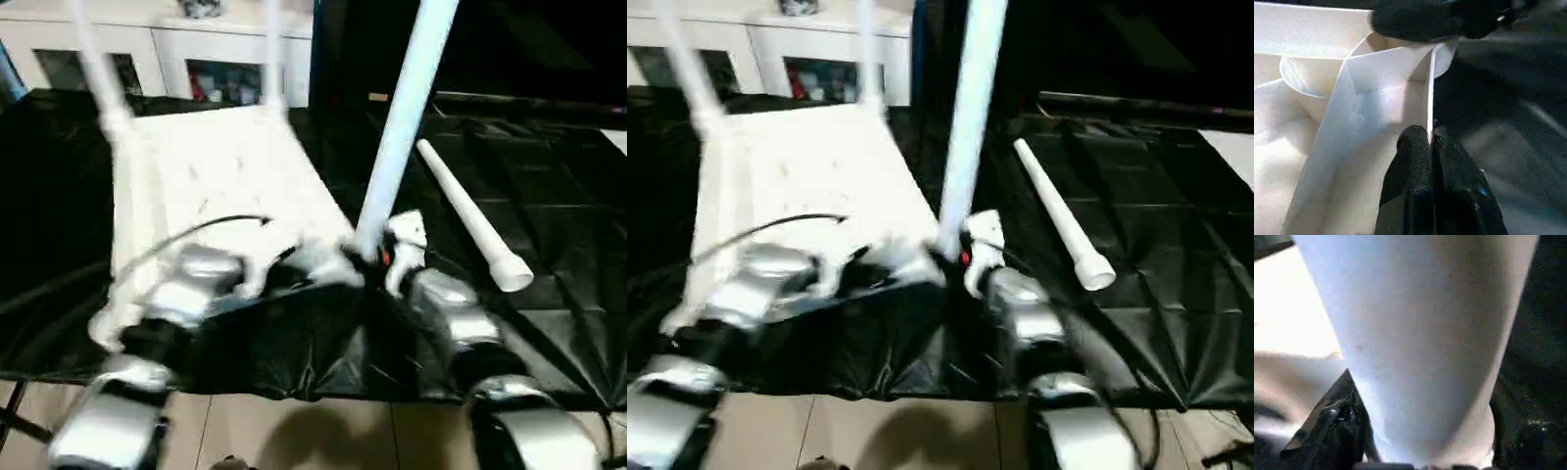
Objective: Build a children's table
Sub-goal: Rotate leg to tighten
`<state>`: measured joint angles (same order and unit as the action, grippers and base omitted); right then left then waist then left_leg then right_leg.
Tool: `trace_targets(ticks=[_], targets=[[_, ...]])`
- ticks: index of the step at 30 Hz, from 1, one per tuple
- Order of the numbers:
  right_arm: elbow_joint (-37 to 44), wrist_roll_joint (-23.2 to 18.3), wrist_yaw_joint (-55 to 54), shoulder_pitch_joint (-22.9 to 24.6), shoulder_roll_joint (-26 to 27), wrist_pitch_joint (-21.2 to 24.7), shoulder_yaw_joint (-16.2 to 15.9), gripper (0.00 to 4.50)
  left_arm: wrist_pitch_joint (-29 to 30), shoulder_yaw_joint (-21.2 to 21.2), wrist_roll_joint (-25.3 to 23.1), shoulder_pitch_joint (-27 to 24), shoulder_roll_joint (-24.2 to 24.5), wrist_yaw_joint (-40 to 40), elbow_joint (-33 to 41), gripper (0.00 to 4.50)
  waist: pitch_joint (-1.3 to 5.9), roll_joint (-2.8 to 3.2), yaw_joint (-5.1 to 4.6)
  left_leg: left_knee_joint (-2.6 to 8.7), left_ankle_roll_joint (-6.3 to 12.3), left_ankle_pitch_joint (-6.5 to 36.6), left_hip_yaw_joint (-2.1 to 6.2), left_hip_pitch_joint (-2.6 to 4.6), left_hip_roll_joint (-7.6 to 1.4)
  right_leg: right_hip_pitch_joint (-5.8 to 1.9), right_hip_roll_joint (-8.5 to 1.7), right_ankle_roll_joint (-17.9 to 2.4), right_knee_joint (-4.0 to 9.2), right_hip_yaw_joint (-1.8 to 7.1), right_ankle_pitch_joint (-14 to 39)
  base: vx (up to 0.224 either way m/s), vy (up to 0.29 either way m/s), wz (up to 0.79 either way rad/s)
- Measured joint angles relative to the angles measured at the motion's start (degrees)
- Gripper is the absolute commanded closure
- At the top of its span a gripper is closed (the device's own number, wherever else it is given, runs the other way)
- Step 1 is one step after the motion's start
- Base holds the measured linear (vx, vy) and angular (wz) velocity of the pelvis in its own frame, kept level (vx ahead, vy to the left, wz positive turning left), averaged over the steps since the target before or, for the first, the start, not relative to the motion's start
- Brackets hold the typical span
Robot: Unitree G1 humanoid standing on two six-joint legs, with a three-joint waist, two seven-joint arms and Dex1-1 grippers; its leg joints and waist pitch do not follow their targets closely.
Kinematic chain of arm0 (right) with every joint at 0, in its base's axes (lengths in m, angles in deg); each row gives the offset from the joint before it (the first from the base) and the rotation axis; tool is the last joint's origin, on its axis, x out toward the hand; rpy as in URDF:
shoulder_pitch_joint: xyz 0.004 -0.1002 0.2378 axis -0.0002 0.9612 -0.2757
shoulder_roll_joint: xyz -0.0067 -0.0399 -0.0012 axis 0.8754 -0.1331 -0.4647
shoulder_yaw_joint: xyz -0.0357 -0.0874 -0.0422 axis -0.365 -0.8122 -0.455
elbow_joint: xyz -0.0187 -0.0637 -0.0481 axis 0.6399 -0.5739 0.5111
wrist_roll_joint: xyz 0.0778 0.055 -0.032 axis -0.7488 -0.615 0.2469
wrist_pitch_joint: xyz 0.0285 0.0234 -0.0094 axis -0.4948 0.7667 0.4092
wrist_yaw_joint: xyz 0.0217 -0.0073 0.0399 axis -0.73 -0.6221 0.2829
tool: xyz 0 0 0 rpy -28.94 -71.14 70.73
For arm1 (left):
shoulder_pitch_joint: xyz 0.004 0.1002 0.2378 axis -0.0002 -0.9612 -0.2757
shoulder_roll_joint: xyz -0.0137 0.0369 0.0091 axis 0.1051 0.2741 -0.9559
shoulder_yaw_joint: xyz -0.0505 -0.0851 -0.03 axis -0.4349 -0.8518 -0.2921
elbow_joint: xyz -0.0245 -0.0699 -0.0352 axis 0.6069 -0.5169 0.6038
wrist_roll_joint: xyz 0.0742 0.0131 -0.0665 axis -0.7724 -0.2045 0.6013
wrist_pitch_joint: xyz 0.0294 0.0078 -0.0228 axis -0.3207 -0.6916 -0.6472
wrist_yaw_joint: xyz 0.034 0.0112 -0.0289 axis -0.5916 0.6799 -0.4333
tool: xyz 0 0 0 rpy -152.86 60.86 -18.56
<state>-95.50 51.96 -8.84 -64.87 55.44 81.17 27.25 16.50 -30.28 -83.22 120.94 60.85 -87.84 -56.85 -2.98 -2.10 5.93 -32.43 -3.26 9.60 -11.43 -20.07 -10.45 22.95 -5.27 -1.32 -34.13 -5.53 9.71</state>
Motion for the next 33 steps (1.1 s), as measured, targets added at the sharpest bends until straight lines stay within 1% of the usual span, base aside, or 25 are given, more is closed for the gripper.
trace_targets(ticks=[2,3,4,5,6,8,9,12,15,16,19,21,22,23,26,28,31,33], targets=[[-0.06,1.68,-3.38,0.18,0.76,-1.89,0.06,0.95,0.42,0.23,-0.07,-0.05,-0.79,1.22,0.6,4.5,0.03,0.14,0.1,0.19,0.0,0.0,0.0,-0.07,0.02,0.11,0.0,0.0,0.01,-0.01,0.0,0.0,0.0,0.0],[-0.08,2.26,-3.95,0.29,0.92,-2.51,0.06,0.95,0.43,0.35,-0.07,-0.16,-0.88,1.41,0.82,4.5,0.04,0.19,0.16,0.26,0.0,0.0,-0.01,-0.08,0.03,0.14,0.0,-0.09,0.01,-0.01,-0.05,0.0,0.0,0.0],[-0.12,2.35,-4.12,0.44,1.09,-3.15,0.06,0.82,0.43,0.4,-0.07,-0.29,-0.91,1.45,1.09,4.5,0.04,0.24,0.23,0.3,0.0,0.0,-0.01,-0.09,0.03,0.15,0.0,-0.11,0.02,-0.01,-0.04,0.0,0.0,0.0],[-0.18,2.35,-4.12,0.47,1.16,-3.45,0.07,0.82,0.43,0.41,-0.07,-0.35,-0.9,1.41,1.19,4.5,0.03,0.29,0.22,0.31,0.01,0.01,-0.01,-0.1,0.03,0.15,0.0,-0.12,0.02,-0.01,-0.04,0.0,0.0,0.0],[-0.32,2.32,-4.08,0.47,1.16,-3.83,0.07,0.6,0.42,0.43,-0.07,-0.39,-0.9,1.4,1.31,4.5,0.01,0.33,0.2,0.31,0.02,0.01,-0.02,-0.11,0.04,0.16,0.0,-0.12,0.02,-0.01,-0.04,0.0,0.0,0.0],[-0.81,2.25,-3.32,0.42,1.16,-4.79,0.03,0.54,0.38,0.43,-0.06,-0.69,-0.64,1.09,1.86,4.5,-0.01,0.35,0.16,0.29,0.02,0.01,-0.02,-0.12,0.04,0.17,0.0,-0.13,0.02,-0.01,-0.05,0.0,0.0,0.0],[-1.09,2.23,-2.61,0.37,1.16,-5.29,-0.09,0.49,0.36,0.43,-0.04,-0.91,-0.43,0.65,2.27,4.5,-0.02,0.36,0.13,0.29,0.02,0.01,-0.02,-0.13,0.03,0.17,0.0,-0.14,0.02,-0.01,-0.05,0.0,0.0,0.0],[-2.37,2.84,1.43,-0.02,-0.17,-7.27,-2.15,0.49,-0.33,0.49,0.51,-2.46,1.37,-2.33,4.33,4.5,-0.04,0.4,-0.05,0.3,0.02,0.01,-0.01,-0.13,0.03,0.18,0.0,-0.14,0.03,-0.01,-0.06,0.0,0.0,0.0],[-2.58,3.12,8.98,-0.05,-1.71,-8.03,-3.51,0.49,-0.79,0.49,1.57,-2.95,3.47,-5.33,4.73,4.5,-0.06,0.43,-0.26,0.27,0.02,0.01,-0.01,-0.14,0.02,0.19,0.01,-0.16,0.01,-0.03,-0.07,0.0,0.0,0.0],[-2.31,2.75,15.05,-0.01,-3.25,-7.88,-4.48,0.49,-1.12,0.61,1.98,-3.31,4.87,-7.52,5.13,4.5,-0.06,0.43,-0.23,0.25,0.02,0.01,-0.01,-0.15,0.02,0.18,0.01,-0.16,0.01,-0.03,-0.07,0.0,0.0,0.0],[-0.27,1.85,26.36,0.88,-5.88,-6.96,-6.17,0.49,-2.27,0.78,2.69,-3.73,6.93,-12.32,5.13,4.5,-0.07,0.44,0.0,0.19,0.08,0.05,-0.01,-0.22,0.0,0.18,0.01,-0.17,0.02,-0.04,-0.07,0.0,0.0,0.0],[0.86,0.99,30.82,1.52,-6.84,-6.1,-6.59,0.49,-2.74,0.98,2.83,-3.86,7.53,-14.17,5.13,4.5,-0.07,0.43,0.28,0.13,0.12,0.08,-0.01,-0.25,-0.02,0.18,0.01,-0.17,0.02,-0.05,-0.07,0.0,0.0,0.0],[1.55,0.59,33.45,1.89,-7.38,-5.46,-6.89,0.65,-3.01,1.07,2.98,-3.99,7.93,-15.35,5.13,4.5,-0.07,0.43,0.54,0.1,0.14,0.08,-0.02,-0.26,-0.02,0.18,0.01,-0.17,0.02,-0.05,-0.07,0.0,0.0,0.0],[1.97,0.14,35.56,1.99,-7.87,-4.88,-7.42,0.65,-3.18,1.13,3.14,-4.09,8.4,-16.26,5.13,4.5,-0.07,0.43,0.65,0.08,0.14,0.09,-0.02,-0.28,-0.02,0.18,0.01,-0.17,0.01,-0.05,-0.08,0.0,0.0,0.0],[4.13,-1.35,42.48,2.47,-9.51,-1.99,-9.03,0.85,-3.75,1.73,3.82,-4.18,9.84,-19.81,4.97,4.5,-0.07,0.41,1.1,0.04,0.14,0.09,-0.01,-0.29,-0.01,0.16,0.0,-0.18,0.01,-0.05,-0.08,0.0,0.0,0.0],[5.29,-1.64,47.11,2.67,-10.45,-0.23,-10.08,1.03,-4.72,2.31,4.3,-4.17,10.82,-22.14,4.69,4.5,-0.07,0.41,1.48,0.0,0.15,0.09,-0.01,-0.28,-0.02,0.13,0.0,-0.18,0.01,-0.05,-0.08,0.0,0.0,0.0],[6.51,-1.64,50.66,3.17,-10.98,1.11,-10.97,1.22,-5.74,2.82,4.42,-4.0,11.41,-24.31,4.04,4.5,-0.07,0.42,2.08,-0.01,0.14,0.08,-0.01,-0.22,-0.02,0.11,0.0,-0.2,-0.01,-0.04,-0.09,0.0,0.0,0.0],[7.08,-1.6,52.06,3.39,-11.21,1.59,-11.24,1.33,-6.24,2.95,4.41,-3.87,11.54,-25.36,3.63,4.5,-0.06,0.42,2.28,-0.01,0.14,0.08,-0.01,-0.19,-0.03,0.09,0.0,-0.19,-0.01,-0.04,-0.09,0.0,0.0,0.0]])
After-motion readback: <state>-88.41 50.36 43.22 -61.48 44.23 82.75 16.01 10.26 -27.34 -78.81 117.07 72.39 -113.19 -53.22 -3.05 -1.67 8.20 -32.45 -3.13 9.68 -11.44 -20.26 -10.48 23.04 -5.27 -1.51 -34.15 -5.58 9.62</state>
